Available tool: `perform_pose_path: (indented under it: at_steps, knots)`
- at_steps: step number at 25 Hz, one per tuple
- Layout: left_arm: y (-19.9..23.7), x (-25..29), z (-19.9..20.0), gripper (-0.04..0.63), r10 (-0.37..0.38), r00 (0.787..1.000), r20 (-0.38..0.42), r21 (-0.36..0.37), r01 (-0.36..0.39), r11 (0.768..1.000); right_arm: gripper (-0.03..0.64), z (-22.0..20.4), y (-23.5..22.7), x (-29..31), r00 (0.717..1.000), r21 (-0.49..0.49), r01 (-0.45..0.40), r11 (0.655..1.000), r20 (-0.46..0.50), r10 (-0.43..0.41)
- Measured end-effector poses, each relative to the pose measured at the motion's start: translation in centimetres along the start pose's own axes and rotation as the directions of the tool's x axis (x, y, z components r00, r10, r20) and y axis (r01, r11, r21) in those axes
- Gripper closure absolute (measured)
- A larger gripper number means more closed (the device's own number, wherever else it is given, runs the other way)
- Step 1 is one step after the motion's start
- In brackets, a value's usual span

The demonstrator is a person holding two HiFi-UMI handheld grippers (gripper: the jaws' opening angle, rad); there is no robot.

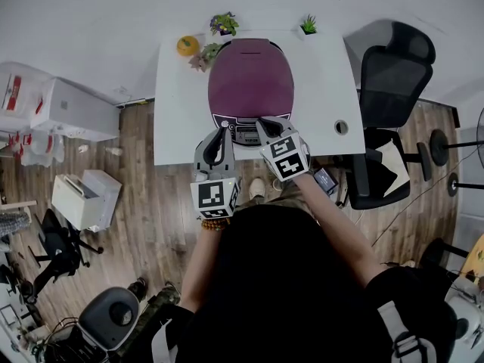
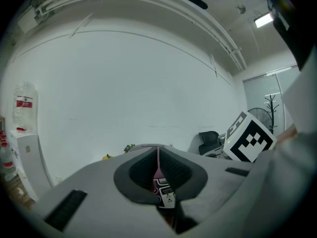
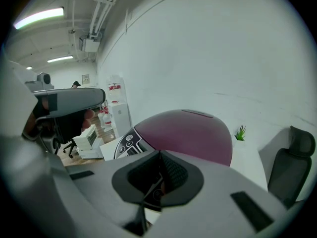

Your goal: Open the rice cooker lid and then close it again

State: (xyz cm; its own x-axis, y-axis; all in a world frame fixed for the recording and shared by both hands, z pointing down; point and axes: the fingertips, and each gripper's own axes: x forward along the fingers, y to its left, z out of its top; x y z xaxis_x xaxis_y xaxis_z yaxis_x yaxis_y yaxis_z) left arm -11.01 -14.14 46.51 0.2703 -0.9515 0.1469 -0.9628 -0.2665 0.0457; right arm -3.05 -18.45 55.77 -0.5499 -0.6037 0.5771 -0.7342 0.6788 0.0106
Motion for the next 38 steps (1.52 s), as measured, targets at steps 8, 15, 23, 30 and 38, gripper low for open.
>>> perform_pose_path:
  at_steps: [8, 15, 23, 30, 38]
  knots:
    - [0.0, 0.3, -0.2, 0.562, -0.007, 1.0, -0.007, -0.002, 0.007, 1.0, 0.589, 0.1, -0.1, 0.0, 1.0, 0.023, 0.015, 1.0, 0.012, -0.016]
    - [-0.3, 0.4, -0.4, 0.561, -0.016, 1.0, -0.012, -0.001, 0.016, 1.0, 0.589, -0.1, -0.2, 0.2, 0.999, 0.072, -0.032, 0.997, -0.031, 0.035]
    - [-0.6, 0.5, -0.5, 0.561, -0.024, 1.0, -0.012, 0.003, 0.024, 1.0, 0.589, -0.7, 0.2, 0.2, 0.985, 0.198, -0.13, 0.972, -0.088, 0.15]
    - [-0.2, 0.5, -0.5, 0.562, -0.018, 1.0, -0.013, -0.002, 0.018, 1.0, 0.589, -0.8, 0.4, 0.3, 0.99, 0.172, -0.104, 0.98, -0.08, 0.119]
    - [-0.6, 0.9, -0.1, 0.562, -0.028, 1.0, 0.0, 0.004, 0.028, 1.0, 0.589, -0.5, 0.2, 0.6, 0.991, 0.139, -0.099, 0.985, -0.073, 0.11]
